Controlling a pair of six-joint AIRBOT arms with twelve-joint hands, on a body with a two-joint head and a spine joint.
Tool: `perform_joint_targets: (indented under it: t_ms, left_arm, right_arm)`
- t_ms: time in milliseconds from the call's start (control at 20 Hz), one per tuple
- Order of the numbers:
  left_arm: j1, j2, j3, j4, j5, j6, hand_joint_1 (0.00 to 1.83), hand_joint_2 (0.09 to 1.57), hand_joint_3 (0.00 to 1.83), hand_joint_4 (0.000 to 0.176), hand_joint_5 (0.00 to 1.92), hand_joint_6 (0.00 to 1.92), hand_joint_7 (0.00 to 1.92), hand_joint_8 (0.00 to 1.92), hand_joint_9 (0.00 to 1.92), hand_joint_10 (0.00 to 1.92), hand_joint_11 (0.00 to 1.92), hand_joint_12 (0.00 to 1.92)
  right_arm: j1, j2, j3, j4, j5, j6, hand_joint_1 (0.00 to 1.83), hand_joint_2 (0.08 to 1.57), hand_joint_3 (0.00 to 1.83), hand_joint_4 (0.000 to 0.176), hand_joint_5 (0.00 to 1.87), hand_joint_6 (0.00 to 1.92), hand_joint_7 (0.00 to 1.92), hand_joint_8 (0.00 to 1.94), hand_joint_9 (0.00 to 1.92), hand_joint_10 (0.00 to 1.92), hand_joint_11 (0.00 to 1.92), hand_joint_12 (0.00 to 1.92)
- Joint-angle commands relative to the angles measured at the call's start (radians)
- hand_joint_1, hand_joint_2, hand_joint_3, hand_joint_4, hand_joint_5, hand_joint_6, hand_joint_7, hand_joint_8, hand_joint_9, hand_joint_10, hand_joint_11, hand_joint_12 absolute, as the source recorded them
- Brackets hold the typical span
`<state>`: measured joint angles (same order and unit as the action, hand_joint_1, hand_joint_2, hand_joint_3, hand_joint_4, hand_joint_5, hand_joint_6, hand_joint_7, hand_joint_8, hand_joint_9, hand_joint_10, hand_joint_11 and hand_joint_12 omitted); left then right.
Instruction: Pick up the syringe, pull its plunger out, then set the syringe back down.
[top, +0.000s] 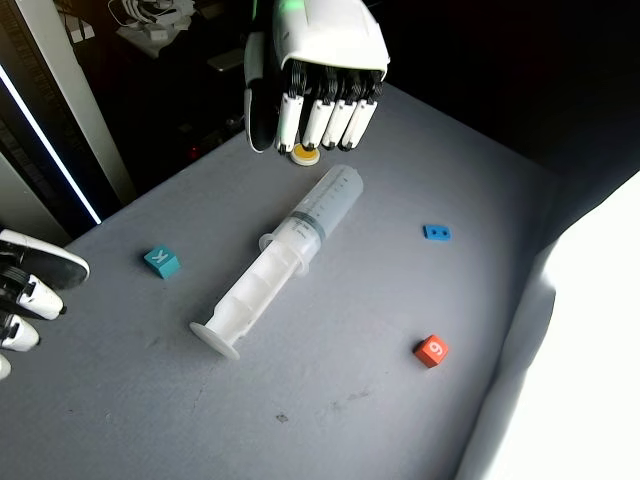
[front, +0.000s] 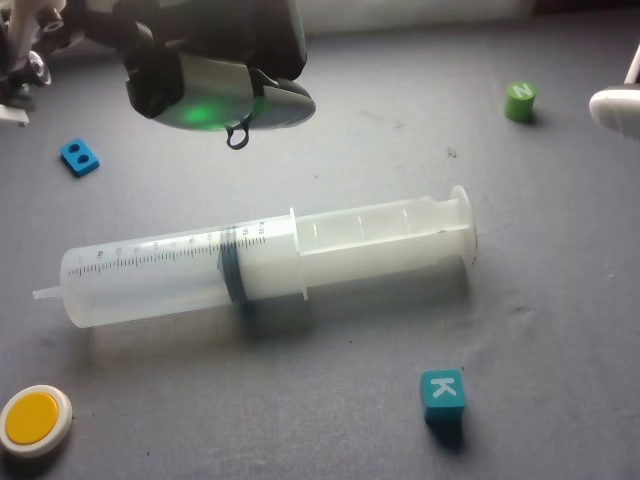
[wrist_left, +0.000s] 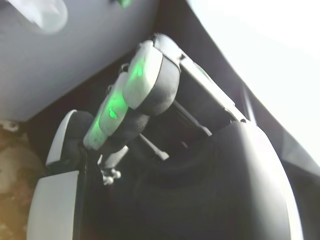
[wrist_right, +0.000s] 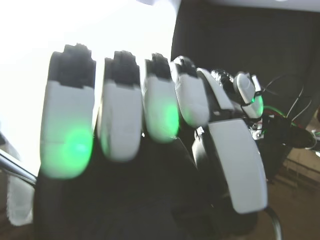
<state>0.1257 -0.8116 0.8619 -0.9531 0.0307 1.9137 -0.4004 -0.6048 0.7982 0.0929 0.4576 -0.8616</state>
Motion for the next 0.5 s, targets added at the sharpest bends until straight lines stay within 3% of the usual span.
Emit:
perform_joint_targets:
  t_ms: [0, 50, 250, 300, 450]
  left_arm:
    - [-0.023, 0.005, 0.000, -0.001, -0.048, -0.002, 0.69, 1.43, 0.02, 0.176, 1.21, 1.92, 1.41, 1.92, 1.43, 1.92, 1.33, 1.92]
    - [-0.031, 0.006, -0.001, 0.004, -0.041, -0.002, 0.80, 1.41, 0.00, 0.176, 1.28, 1.92, 1.44, 1.92, 1.46, 1.92, 1.32, 1.92]
    - [-0.038, 0.007, -0.005, 0.009, -0.035, -0.002, 0.77, 1.43, 0.01, 0.176, 1.25, 1.92, 1.47, 1.92, 1.50, 1.92, 1.38, 1.92]
    - [-0.038, 0.007, -0.005, 0.009, -0.035, -0.002, 0.76, 1.42, 0.00, 0.176, 1.27, 1.92, 1.47, 1.92, 1.49, 1.92, 1.39, 1.92]
    - [-0.038, 0.007, -0.001, 0.020, -0.035, -0.002, 0.89, 1.39, 0.00, 0.176, 1.30, 1.92, 1.48, 1.92, 1.52, 1.92, 1.42, 1.92]
  right_arm:
    - [0.007, 0.003, -0.001, 0.003, 0.113, 0.007, 0.74, 1.47, 0.00, 0.176, 1.35, 1.92, 1.54, 1.94, 1.63, 1.92, 1.72, 1.92]
    - [0.004, 0.002, -0.001, -0.001, 0.113, 0.007, 0.75, 1.49, 0.00, 0.176, 1.40, 1.92, 1.58, 1.94, 1.65, 1.92, 1.74, 1.92]
    - [-0.004, -0.001, -0.001, -0.008, 0.118, 0.007, 0.83, 1.45, 0.00, 0.176, 1.43, 1.92, 1.58, 1.94, 1.65, 1.92, 1.75, 1.92]
    - [-0.004, -0.001, -0.001, -0.013, 0.120, 0.007, 0.68, 1.46, 0.00, 0.176, 1.40, 1.92, 1.56, 1.94, 1.63, 1.92, 1.71, 1.92]
    - [-0.009, -0.003, -0.001, -0.042, 0.136, 0.007, 0.70, 1.46, 0.00, 0.176, 1.41, 1.92, 1.55, 1.94, 1.61, 1.92, 1.69, 1.92]
